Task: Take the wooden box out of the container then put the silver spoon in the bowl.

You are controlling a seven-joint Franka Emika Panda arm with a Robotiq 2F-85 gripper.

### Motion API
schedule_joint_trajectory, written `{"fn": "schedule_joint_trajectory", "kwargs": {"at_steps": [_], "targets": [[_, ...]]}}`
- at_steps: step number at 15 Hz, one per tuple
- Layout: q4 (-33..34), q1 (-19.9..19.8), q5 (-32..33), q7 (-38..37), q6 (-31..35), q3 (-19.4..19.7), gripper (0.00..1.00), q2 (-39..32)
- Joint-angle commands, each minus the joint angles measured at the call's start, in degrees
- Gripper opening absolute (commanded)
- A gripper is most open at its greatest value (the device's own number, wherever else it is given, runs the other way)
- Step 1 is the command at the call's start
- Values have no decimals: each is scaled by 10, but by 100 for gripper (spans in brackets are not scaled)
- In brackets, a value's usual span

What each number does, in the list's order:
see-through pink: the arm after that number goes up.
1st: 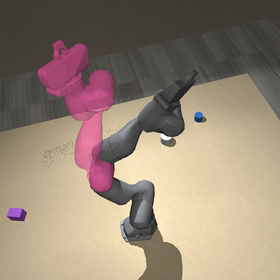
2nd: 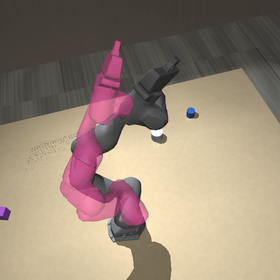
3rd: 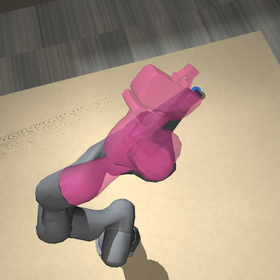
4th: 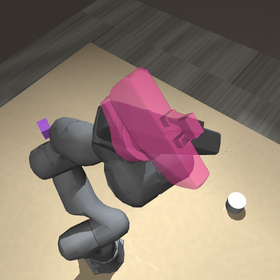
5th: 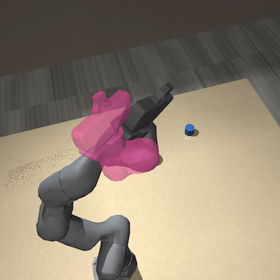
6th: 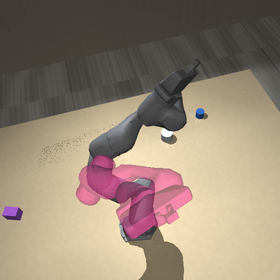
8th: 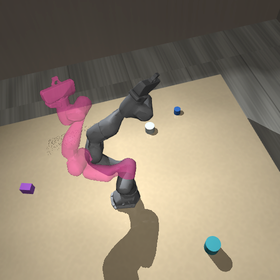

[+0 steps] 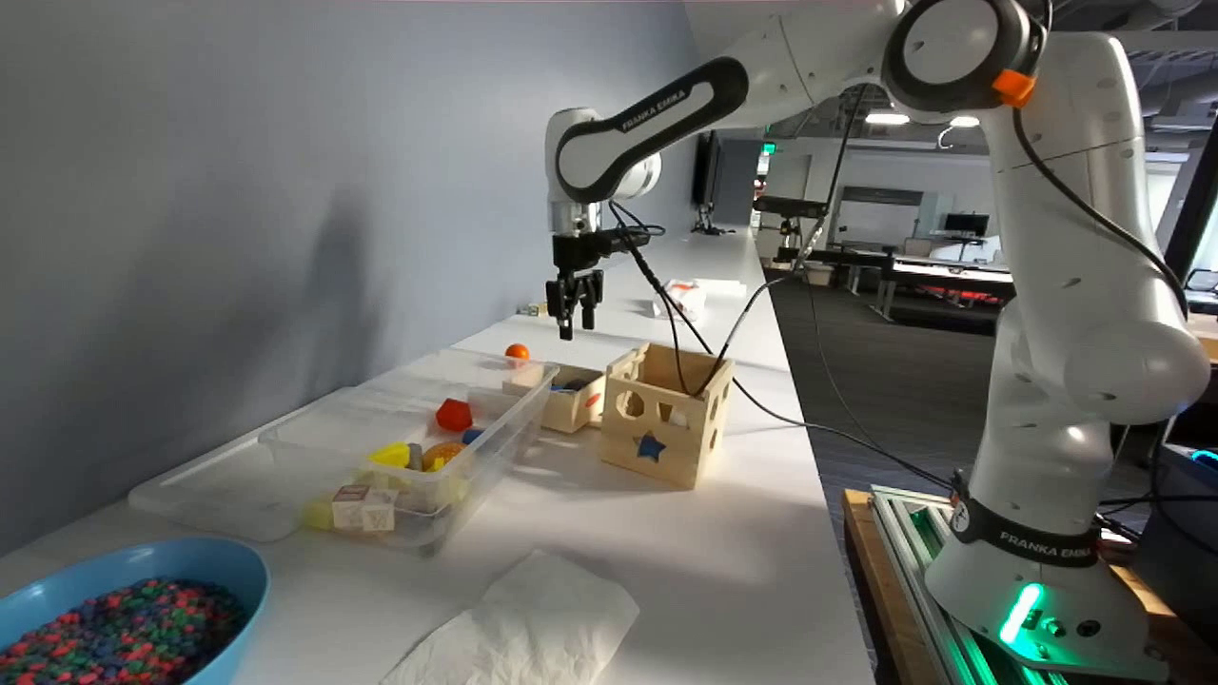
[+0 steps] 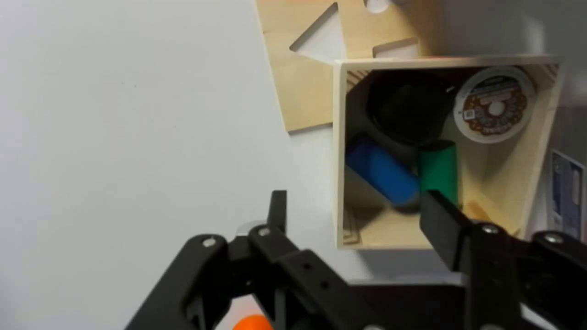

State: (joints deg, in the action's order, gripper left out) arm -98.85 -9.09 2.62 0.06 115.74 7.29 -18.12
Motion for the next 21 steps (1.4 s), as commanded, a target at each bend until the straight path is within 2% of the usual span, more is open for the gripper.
{"fn": "schedule_joint_trajectory", "kwargs": {"at_steps": [1,5,8,9,21], "targets": [[-43,-13,-47,54,36,-9,100,83],[-62,-4,-103,113,48,-15,100,125],[-79,13,-89,146,21,-27,100,128],[-49,8,-86,122,24,-19,100,114],[-66,17,-85,136,24,-25,100,114]]}}
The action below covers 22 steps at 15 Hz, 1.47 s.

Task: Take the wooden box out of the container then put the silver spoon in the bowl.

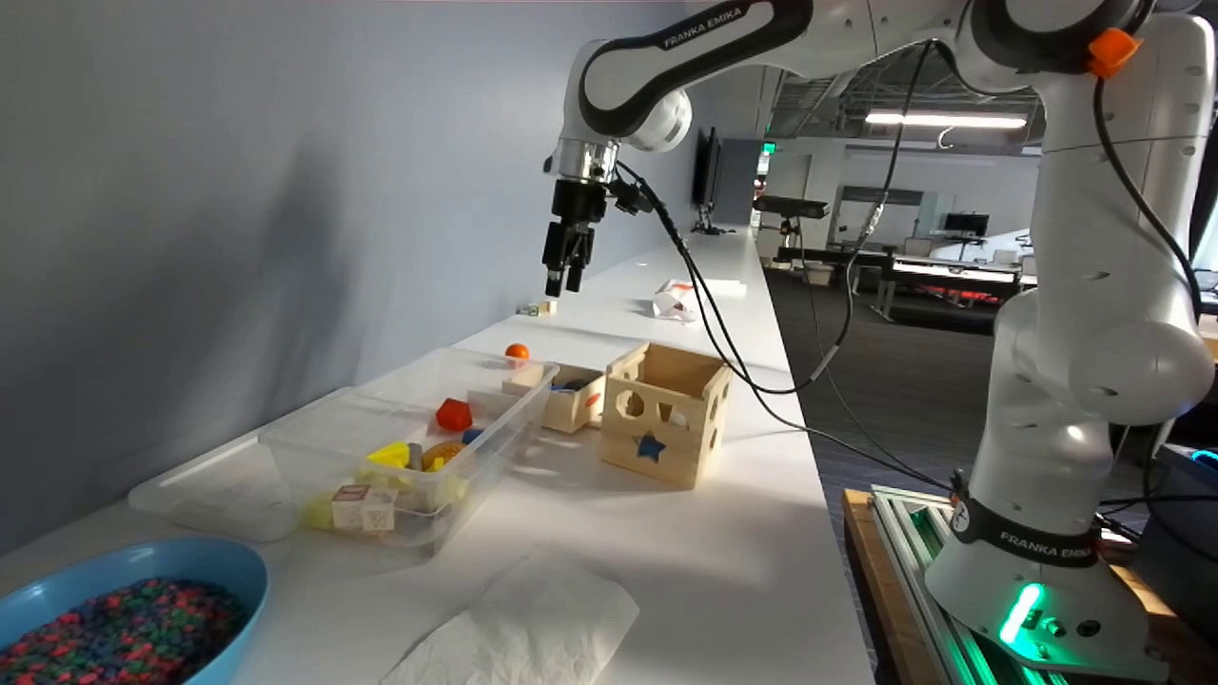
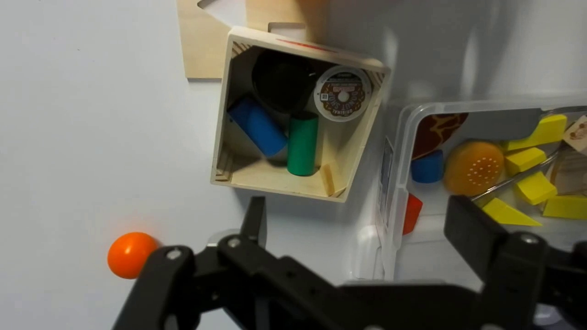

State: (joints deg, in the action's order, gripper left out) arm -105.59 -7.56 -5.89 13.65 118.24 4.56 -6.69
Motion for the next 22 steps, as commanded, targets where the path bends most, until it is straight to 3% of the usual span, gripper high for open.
{"fn": "schedule_joint_trajectory", "kwargs": {"at_steps": [1,7,14,16,22], "targets": [[-3,4,-4,8,-3,-2,100,4],[-33,32,-72,106,-1,-41,100,38],[22,66,-105,219,-10,-84,100,-28],[31,75,-75,198,16,-88,100,-51],[30,68,-83,192,12,-91,100,-60]]}}
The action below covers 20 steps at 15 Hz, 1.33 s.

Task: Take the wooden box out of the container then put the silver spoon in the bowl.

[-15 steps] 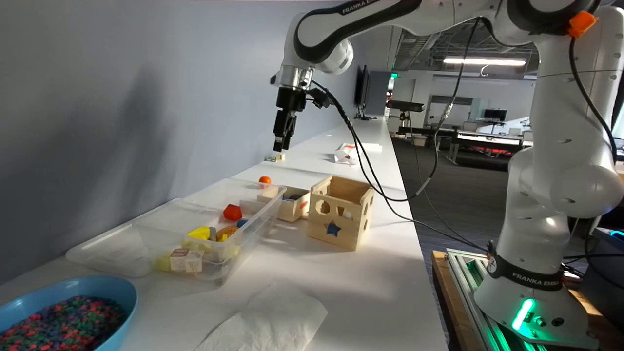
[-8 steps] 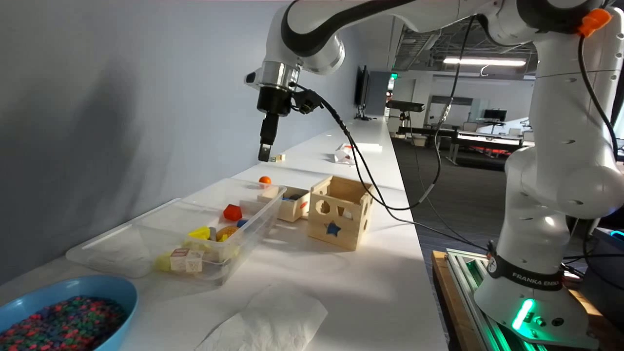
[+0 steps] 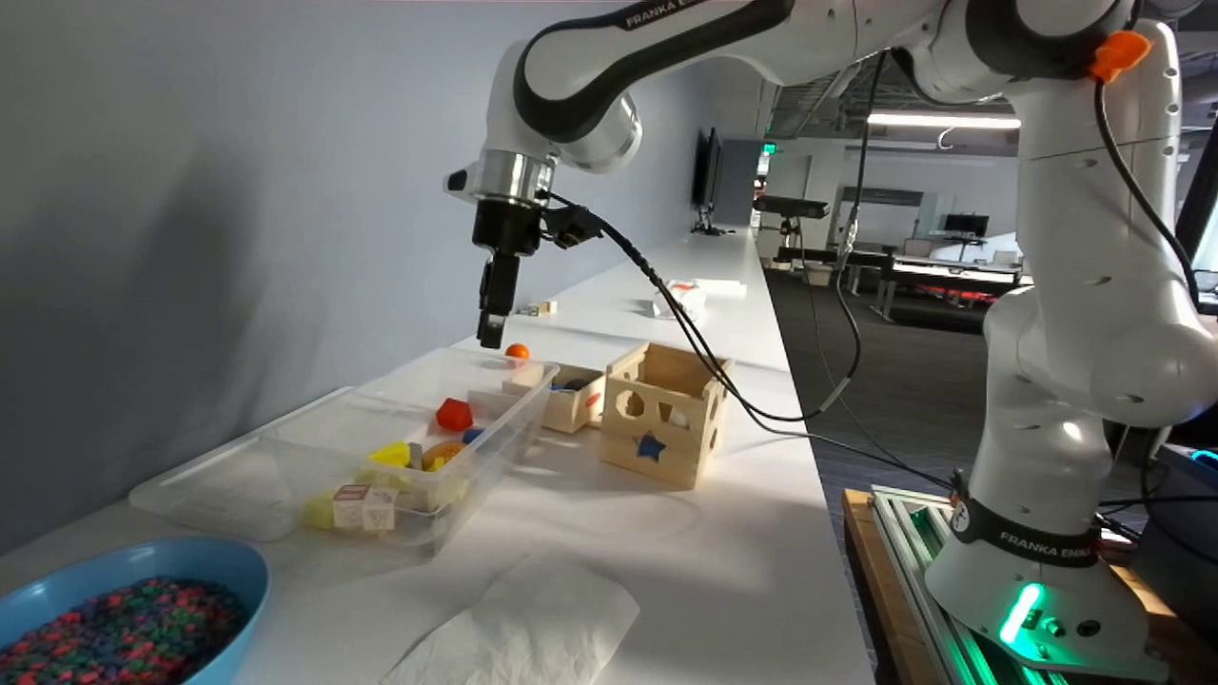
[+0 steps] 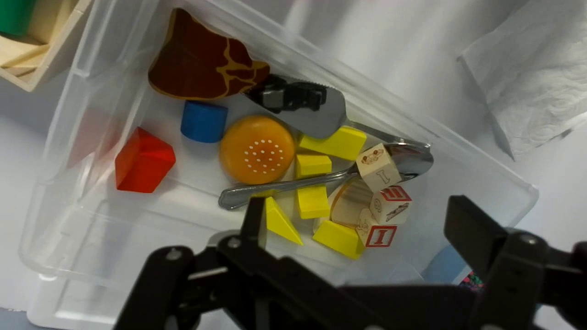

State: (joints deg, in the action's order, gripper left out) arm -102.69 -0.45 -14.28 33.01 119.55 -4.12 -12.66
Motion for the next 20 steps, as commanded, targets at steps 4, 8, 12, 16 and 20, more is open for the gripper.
{"fn": "schedule_joint_trajectory", "kwargs": {"at_steps": [4,8,12,16,20], "targets": [[3,-3,3,-5,5,-3,100,1],[22,1,16,-30,8,-1,100,-23],[29,8,26,-42,-3,-10,100,-50],[22,26,48,-65,42,-21,100,-72],[27,34,69,-89,48,-25,100,-87]]}}
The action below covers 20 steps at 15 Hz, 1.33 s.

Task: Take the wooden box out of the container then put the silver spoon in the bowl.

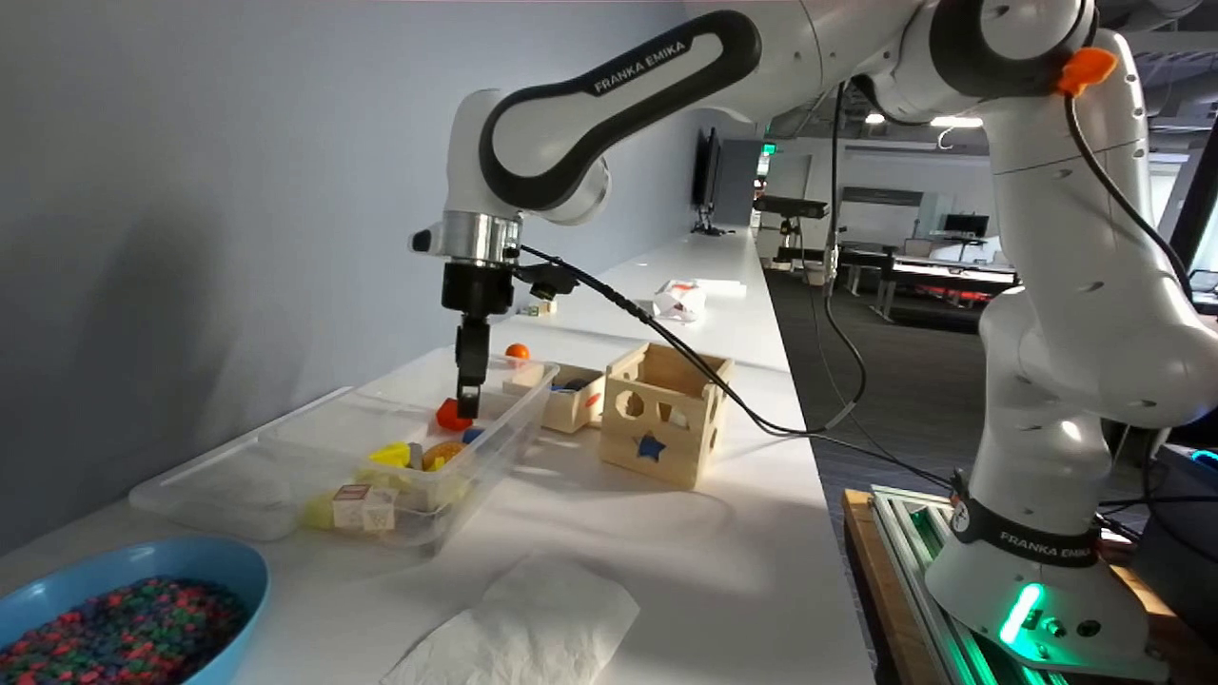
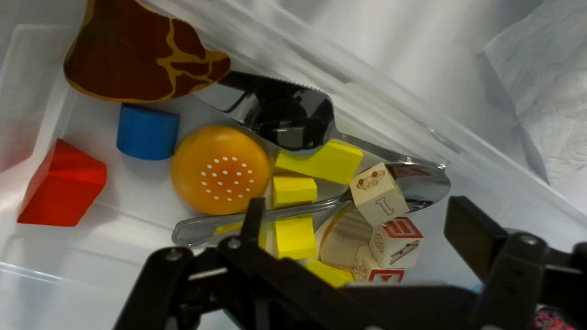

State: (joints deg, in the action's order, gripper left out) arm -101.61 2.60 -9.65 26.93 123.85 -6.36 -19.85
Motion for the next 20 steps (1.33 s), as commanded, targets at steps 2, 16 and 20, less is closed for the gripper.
{"fn": "schedule_joint_trajectory", "kwargs": {"at_steps": [2,16,20], "targets": [[16,4,32,-34,-2,-3,100,-16],[6,11,62,-25,-2,-21,100,-28],[6,12,62,-27,-1,-22,100,-31]]}}
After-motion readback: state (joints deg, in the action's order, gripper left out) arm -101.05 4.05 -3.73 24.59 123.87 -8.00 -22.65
